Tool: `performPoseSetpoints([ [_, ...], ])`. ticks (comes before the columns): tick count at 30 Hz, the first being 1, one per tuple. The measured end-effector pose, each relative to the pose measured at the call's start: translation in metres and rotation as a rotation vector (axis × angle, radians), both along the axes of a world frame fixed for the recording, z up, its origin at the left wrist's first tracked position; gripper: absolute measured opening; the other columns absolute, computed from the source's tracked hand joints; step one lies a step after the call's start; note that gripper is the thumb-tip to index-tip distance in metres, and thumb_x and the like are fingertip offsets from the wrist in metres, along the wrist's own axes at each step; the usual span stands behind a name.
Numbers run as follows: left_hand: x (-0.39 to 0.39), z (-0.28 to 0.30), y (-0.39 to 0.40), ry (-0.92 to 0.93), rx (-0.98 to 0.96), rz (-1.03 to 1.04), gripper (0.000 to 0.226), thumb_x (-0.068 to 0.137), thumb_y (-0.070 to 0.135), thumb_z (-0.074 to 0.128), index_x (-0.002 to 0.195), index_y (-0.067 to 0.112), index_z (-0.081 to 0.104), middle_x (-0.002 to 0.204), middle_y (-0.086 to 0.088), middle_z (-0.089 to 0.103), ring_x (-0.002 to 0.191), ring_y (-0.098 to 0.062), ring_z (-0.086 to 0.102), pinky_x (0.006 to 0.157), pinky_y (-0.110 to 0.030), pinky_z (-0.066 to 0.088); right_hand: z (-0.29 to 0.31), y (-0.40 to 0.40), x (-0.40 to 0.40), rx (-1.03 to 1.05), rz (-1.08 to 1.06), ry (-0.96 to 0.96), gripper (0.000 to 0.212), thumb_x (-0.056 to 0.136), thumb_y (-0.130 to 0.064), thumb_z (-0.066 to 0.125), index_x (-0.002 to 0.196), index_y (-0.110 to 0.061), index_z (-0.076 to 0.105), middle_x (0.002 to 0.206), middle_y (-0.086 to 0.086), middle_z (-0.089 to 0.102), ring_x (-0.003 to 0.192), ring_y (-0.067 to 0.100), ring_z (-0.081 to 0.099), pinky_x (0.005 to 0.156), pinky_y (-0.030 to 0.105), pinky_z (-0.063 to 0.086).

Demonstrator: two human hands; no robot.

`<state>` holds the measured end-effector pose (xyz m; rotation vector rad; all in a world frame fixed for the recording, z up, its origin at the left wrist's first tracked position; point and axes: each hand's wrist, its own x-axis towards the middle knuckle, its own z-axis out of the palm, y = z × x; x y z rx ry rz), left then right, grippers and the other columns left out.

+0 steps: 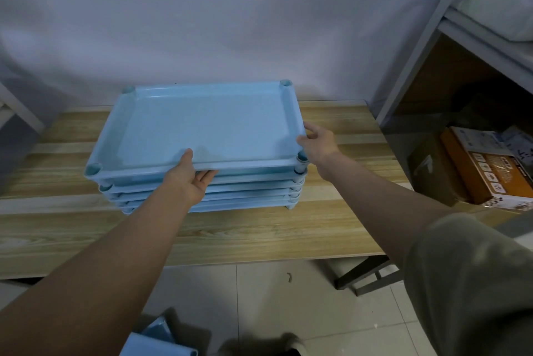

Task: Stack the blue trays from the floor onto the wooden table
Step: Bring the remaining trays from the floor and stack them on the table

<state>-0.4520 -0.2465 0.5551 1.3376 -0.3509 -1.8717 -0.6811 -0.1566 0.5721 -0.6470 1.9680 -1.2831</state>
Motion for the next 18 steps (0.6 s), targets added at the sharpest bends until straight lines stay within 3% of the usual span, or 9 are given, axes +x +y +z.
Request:
performPoseSetpoints([
  [3,0.000,-0.001,0.001,0.008,-0.006,0.006,0.015,0.094,0.026,0.061,0.099,0.012,0.060,0.098,-0.008,0.067,0.083,-0.022,0.067,0.079,-0.037,0.056,-0.004,0.001,0.000,-0.006,0.019,0.025,0.047,0.097,-0.012,0.051,0.142,-0.026,0.046,0.095,0.003,0.064,0.083,0.016,0.060,0.066,0.025,0.049],
  [6,0.000,-0.001,0.002,0.006,-0.002,0.017,0.013,0.094,0.025,0.061,0.091,0.013,0.059,0.094,-0.008,0.067,0.082,-0.021,0.066,0.084,-0.038,0.056,-0.008,0.004,0.002,0.000,0.024,0.027,0.048,0.098,-0.016,0.052,0.143,-0.030,0.044,0.107,0.010,0.067,0.097,0.022,0.064,0.074,0.028,0.051],
  [9,0.001,-0.001,0.002,0.004,0.000,0.011,0.014,0.093,0.026,0.061,0.092,0.012,0.059,0.095,-0.008,0.067,0.083,-0.022,0.066,0.082,-0.037,0.056,-0.008,0.006,0.001,-0.020,0.034,0.014,0.049,0.097,-0.017,0.054,0.143,-0.029,0.044,0.119,0.001,0.064,0.103,0.019,0.061,0.085,0.029,0.048],
  [12,0.003,-0.005,0.002,-0.001,0.010,0.003,0.015,0.093,0.026,0.062,0.094,0.011,0.059,0.094,-0.008,0.067,0.082,-0.021,0.066,0.083,-0.038,0.057,-0.010,0.008,-0.001,-0.014,0.045,0.015,0.049,0.095,-0.015,0.057,0.142,-0.027,0.046,0.128,-0.002,0.058,0.106,0.017,0.058,0.085,0.028,0.046],
  [15,0.002,-0.007,0.001,-0.013,0.013,-0.008,0.016,0.092,0.026,0.063,0.096,0.010,0.060,0.093,-0.008,0.068,0.081,-0.021,0.067,0.077,-0.036,0.057,-0.013,0.008,-0.001,-0.012,0.010,0.015,0.048,0.095,-0.015,0.058,0.140,-0.027,0.048,0.102,0.004,0.066,0.091,0.018,0.061,0.075,0.028,0.047],
  [18,0.002,-0.007,0.001,-0.023,0.018,0.000,0.016,0.092,0.026,0.064,0.096,0.011,0.060,0.092,-0.008,0.067,0.079,-0.021,0.067,0.072,-0.036,0.057,-0.014,0.008,-0.002,-0.002,0.008,0.035,0.048,0.095,-0.016,0.057,0.141,-0.027,0.047,0.085,0.004,0.059,0.079,0.017,0.058,0.066,0.025,0.048],
])
